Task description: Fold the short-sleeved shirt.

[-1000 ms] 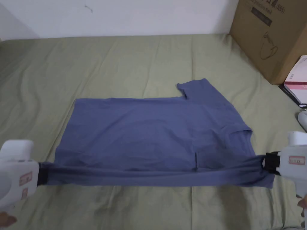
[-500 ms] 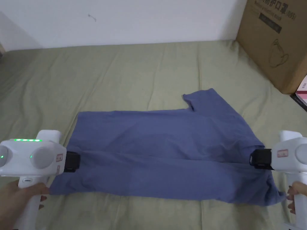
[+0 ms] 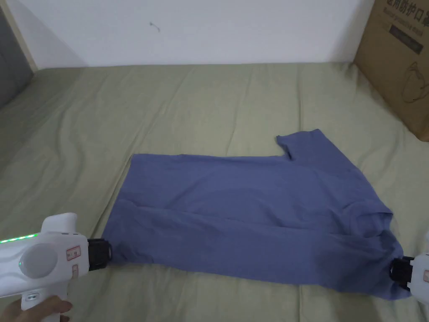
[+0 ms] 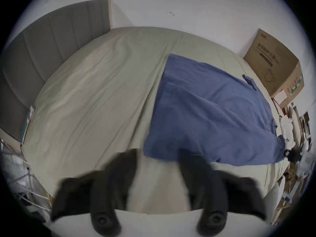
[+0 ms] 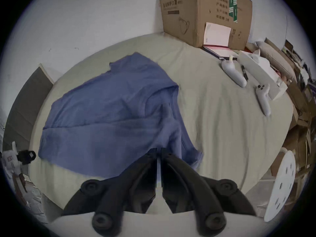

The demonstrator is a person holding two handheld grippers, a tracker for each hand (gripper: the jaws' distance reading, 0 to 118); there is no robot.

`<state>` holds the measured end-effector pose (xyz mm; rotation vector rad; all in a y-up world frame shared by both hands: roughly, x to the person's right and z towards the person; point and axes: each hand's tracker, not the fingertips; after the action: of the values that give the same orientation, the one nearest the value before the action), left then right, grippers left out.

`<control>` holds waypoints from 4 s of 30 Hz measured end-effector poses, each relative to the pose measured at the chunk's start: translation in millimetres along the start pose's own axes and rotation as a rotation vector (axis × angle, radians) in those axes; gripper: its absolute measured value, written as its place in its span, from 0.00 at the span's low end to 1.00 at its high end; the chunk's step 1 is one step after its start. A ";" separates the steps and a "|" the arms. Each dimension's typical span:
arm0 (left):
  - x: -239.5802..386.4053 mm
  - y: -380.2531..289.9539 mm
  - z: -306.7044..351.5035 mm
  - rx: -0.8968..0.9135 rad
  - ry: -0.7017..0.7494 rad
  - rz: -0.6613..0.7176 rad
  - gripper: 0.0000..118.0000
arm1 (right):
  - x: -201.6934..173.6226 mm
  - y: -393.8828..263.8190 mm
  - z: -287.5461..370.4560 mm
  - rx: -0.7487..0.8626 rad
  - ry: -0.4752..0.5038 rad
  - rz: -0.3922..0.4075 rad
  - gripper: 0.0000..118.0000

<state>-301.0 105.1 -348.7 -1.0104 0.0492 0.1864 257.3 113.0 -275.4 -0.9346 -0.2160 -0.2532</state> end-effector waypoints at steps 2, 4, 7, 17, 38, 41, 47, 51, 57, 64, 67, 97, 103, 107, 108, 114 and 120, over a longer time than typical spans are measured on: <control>-5.1 7.8 -12.8 0.017 -0.029 0.060 0.70 | 0.2 -3.4 3.6 -0.001 -0.016 0.001 0.04; -5.0 12.2 -30.4 -0.012 -0.023 0.078 0.70 | 4.3 -5.5 5.1 -0.007 -0.013 -0.023 0.04; -0.7 10.2 -55.8 -0.126 -0.080 0.099 0.46 | 12.4 -7.9 6.5 -0.018 -0.026 -0.045 0.04; 21.5 10.9 -38.6 -0.072 0.010 -0.027 0.07 | 31.1 0.6 -2.4 -0.038 -0.064 -0.067 0.65; 5.6 -24.0 54.7 -0.053 -0.037 -0.110 0.07 | 40.2 20.1 15.0 -0.073 0.034 -0.035 0.09; -2.2 -62.2 62.0 -0.097 -0.030 -0.132 0.07 | 49.8 -2.9 24.6 -0.119 0.027 -0.010 0.09; -4.5 -109.3 46.9 -0.156 0.016 -0.172 0.09 | 49.3 -50.5 12.1 -0.198 0.011 0.025 0.14; -1.9 -88.5 55.0 -0.104 0.056 -0.145 0.87 | 40.9 -36.4 23.5 -0.156 -0.006 0.020 0.57; 17.8 -34.5 77.5 0.065 -0.037 -0.070 0.55 | -0.1 10.2 46.1 -0.008 0.011 0.161 0.37; 44.0 -10.0 24.9 -0.011 -0.071 -0.080 0.00 | -39.3 37.8 -8.6 -0.075 0.098 0.191 0.00; 50.6 1.6 13.9 -0.028 -0.061 -0.103 0.00 | -35.4 65.9 -26.7 -0.057 0.129 0.132 0.00; 39.8 57.5 -36.4 -0.059 0.010 -0.097 0.01 | -48.4 207.8 -185.5 -0.202 0.082 0.305 0.01; 24.6 115.6 -65.5 -0.034 -0.031 0.043 0.67 | -49.4 207.7 -183.1 -0.204 0.085 0.308 0.01; 33.4 148.8 -103.5 -0.036 0.028 -0.006 0.90 | -48.3 207.7 -185.4 -0.202 0.087 0.303 0.01; 35.4 151.9 -112.3 -0.046 0.040 -0.001 0.90 | -48.0 207.6 -186.1 -0.204 0.087 0.301 0.01; 44.6 136.2 -132.2 -0.095 0.107 -0.096 0.17 | -48.2 207.2 -184.8 -0.209 0.095 0.281 0.01; 48.1 138.5 -93.3 -0.088 0.046 -0.077 0.02 | -43.2 214.1 -150.6 -0.170 0.111 0.263 0.01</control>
<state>-274.1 104.2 -520.5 -1.1025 0.0444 0.0961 293.0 117.4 -538.2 -1.1023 0.0324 -0.0803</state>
